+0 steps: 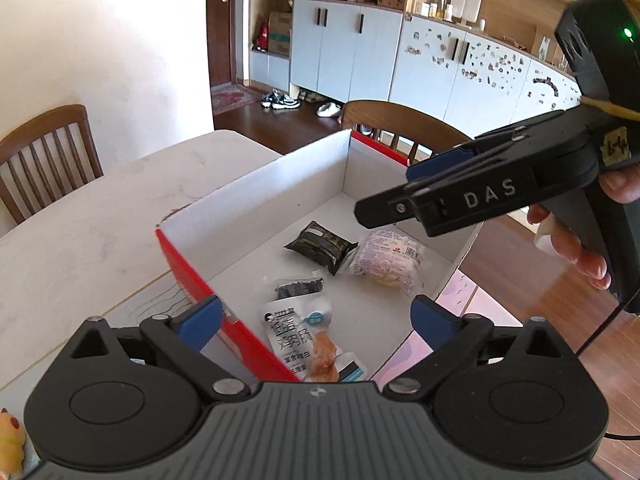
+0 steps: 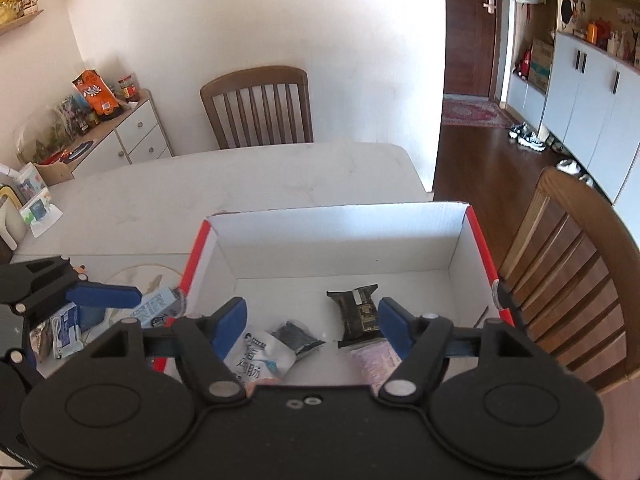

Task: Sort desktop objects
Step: 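Move both open tools back from the red box to the items on the table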

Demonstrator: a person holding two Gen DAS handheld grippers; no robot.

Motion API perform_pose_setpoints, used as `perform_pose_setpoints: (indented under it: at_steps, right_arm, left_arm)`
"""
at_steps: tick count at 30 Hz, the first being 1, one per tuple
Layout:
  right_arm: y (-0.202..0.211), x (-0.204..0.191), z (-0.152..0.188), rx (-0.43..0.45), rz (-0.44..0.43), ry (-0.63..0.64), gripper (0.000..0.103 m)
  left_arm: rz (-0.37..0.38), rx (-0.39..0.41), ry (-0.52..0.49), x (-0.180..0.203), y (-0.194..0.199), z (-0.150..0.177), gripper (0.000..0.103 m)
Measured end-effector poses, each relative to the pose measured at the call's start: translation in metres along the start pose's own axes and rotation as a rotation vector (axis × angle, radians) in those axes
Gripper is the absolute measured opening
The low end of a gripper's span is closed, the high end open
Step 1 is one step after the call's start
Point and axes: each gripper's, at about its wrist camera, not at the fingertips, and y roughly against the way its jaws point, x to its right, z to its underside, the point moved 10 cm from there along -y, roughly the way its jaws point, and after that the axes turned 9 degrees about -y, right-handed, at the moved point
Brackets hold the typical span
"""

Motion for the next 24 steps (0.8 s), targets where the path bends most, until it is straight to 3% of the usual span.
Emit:
perform_pose_setpoints:
  at_steps: [10, 24]
  right_arm:
    - [0.012, -0.028, 0.014, 0.036, 0.014, -0.010, 0.073]
    - [0.013, -0.097, 0.034, 0.067, 0.011, -0.048, 0.073]
  left_arm:
    - [-0.030, 0.073, 0.030, -0.023, 0.039, 0.017, 0.103]
    - [-0.082, 0.123, 0.100, -0.081, 0.093, 0.071, 0.103]
